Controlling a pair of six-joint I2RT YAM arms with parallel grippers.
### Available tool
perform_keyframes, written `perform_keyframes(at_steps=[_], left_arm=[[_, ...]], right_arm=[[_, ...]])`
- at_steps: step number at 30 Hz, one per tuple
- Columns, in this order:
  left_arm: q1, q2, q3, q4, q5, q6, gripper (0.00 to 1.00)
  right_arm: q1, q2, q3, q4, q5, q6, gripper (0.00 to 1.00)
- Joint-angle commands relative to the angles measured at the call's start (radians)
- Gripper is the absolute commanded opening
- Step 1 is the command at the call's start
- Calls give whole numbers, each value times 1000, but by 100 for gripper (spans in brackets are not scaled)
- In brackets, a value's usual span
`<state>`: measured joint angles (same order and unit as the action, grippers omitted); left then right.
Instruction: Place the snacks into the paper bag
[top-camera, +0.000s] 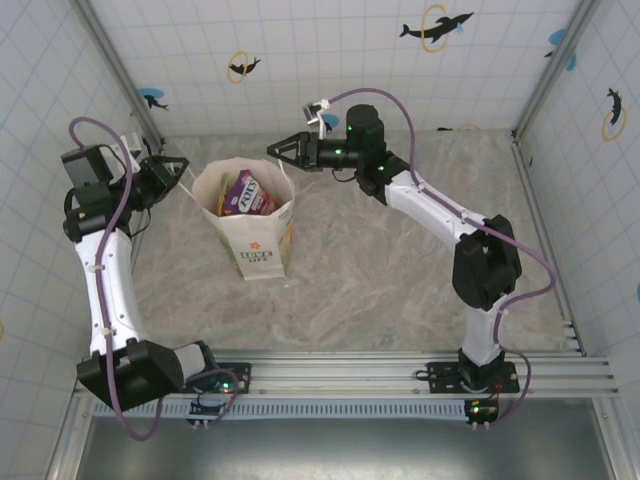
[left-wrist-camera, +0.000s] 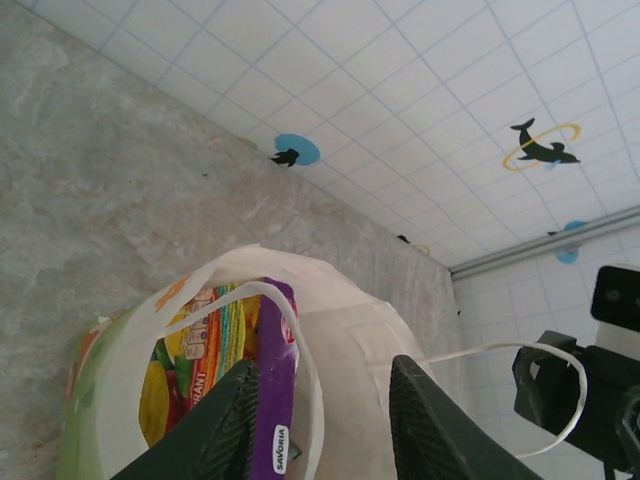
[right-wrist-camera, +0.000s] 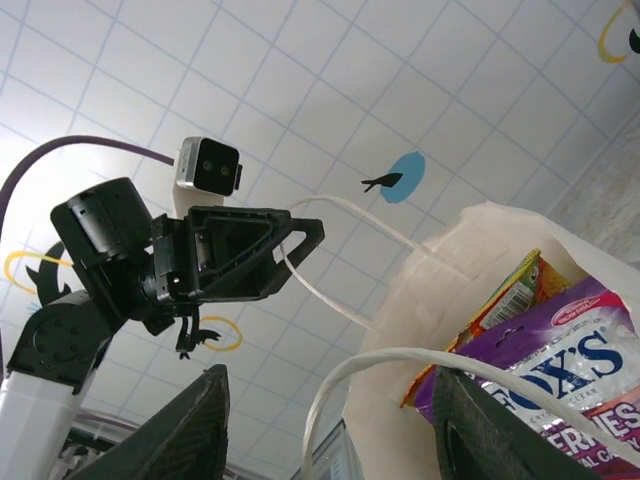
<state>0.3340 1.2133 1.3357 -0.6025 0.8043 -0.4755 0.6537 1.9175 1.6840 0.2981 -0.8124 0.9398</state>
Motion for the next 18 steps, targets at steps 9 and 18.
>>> perform_keyframes(at_steps=[9, 18], left_arm=[[5, -12, -7, 97, 67, -35, 0], [4, -7, 13, 140, 108, -57, 0]], right_arm=[[-4, 21, 60, 36, 15, 1, 15], [-28, -31, 36, 66, 37, -8, 0]])
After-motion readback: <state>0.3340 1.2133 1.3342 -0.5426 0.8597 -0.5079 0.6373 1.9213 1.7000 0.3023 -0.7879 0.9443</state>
